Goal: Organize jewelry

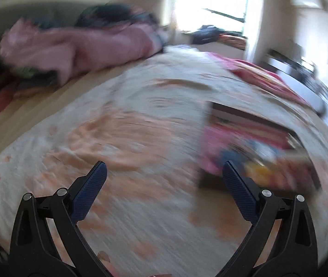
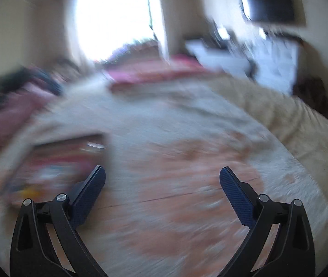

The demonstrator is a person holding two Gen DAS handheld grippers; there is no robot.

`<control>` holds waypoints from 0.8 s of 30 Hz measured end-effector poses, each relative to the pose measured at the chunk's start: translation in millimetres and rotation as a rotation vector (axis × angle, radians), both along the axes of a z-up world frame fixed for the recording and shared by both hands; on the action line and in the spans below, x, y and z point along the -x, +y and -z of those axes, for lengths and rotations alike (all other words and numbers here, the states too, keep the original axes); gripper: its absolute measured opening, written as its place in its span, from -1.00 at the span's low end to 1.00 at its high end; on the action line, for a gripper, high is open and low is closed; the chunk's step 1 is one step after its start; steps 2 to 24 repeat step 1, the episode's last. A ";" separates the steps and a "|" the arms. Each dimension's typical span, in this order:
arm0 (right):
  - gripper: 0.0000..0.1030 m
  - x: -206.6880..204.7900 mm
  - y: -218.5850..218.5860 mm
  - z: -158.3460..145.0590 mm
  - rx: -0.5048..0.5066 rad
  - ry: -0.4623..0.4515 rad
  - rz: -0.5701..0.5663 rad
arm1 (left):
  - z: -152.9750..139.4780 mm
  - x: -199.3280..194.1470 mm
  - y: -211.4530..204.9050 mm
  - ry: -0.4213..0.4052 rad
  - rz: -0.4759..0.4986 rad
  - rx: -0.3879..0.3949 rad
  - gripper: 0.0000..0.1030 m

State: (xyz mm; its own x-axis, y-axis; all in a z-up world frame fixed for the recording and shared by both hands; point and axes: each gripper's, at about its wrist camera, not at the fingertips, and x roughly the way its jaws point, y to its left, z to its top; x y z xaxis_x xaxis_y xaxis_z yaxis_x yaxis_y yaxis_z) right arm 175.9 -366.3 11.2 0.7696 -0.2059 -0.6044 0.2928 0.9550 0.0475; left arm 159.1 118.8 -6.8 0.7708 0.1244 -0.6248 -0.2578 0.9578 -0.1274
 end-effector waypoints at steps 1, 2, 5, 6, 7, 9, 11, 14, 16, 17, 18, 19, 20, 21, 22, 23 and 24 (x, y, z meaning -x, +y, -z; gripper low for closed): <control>0.87 -19.7 -16.8 8.2 0.027 0.062 0.062 | 4.6 -16.1 17.9 0.039 -0.060 -0.012 0.78; 0.87 -19.7 -16.8 8.2 0.027 0.062 0.062 | 4.6 -16.1 17.9 0.039 -0.060 -0.012 0.78; 0.87 -19.7 -16.8 8.2 0.027 0.062 0.062 | 4.6 -16.1 17.9 0.039 -0.060 -0.012 0.78; 0.87 -19.7 -16.8 8.2 0.027 0.062 0.062 | 4.6 -16.1 17.9 0.039 -0.060 -0.012 0.78; 0.87 -19.7 -16.8 8.2 0.027 0.062 0.062 | 4.6 -16.1 17.9 0.039 -0.060 -0.012 0.78; 0.87 -19.7 -16.8 8.2 0.027 0.062 0.062 | 4.6 -16.1 17.9 0.039 -0.060 -0.012 0.78; 0.87 -19.7 -16.8 8.2 0.027 0.062 0.062 | 4.6 -16.1 17.9 0.039 -0.060 -0.012 0.78; 0.87 -19.7 -16.8 8.2 0.027 0.062 0.062 | 4.6 -16.1 17.9 0.039 -0.060 -0.012 0.78; 0.87 -19.7 -16.8 8.2 0.027 0.062 0.062 | 4.6 -16.1 17.9 0.039 -0.060 -0.012 0.78; 0.87 -19.7 -16.8 8.2 0.027 0.062 0.062 | 4.6 -16.1 17.9 0.039 -0.060 -0.012 0.78; 0.87 -19.7 -16.8 8.2 0.027 0.062 0.062 | 4.6 -16.1 17.9 0.039 -0.060 -0.012 0.78; 0.87 -19.7 -16.8 8.2 0.027 0.062 0.062 | 4.6 -16.1 17.9 0.039 -0.060 -0.012 0.78; 0.87 -19.7 -16.8 8.2 0.027 0.062 0.062 | 4.6 -16.1 17.9 0.039 -0.060 -0.012 0.78; 0.87 -19.7 -16.8 8.2 0.027 0.062 0.062 | 4.6 -16.1 17.9 0.039 -0.060 -0.012 0.78; 0.87 -19.7 -16.8 8.2 0.027 0.062 0.062 | 4.6 -16.1 17.9 0.039 -0.060 -0.012 0.78; 0.87 -19.7 -16.8 8.2 0.027 0.062 0.062 | 4.6 -16.1 17.9 0.039 -0.060 -0.012 0.78; 0.87 -19.7 -16.8 8.2 0.027 0.062 0.062 | 4.6 -16.1 17.9 0.039 -0.060 -0.012 0.78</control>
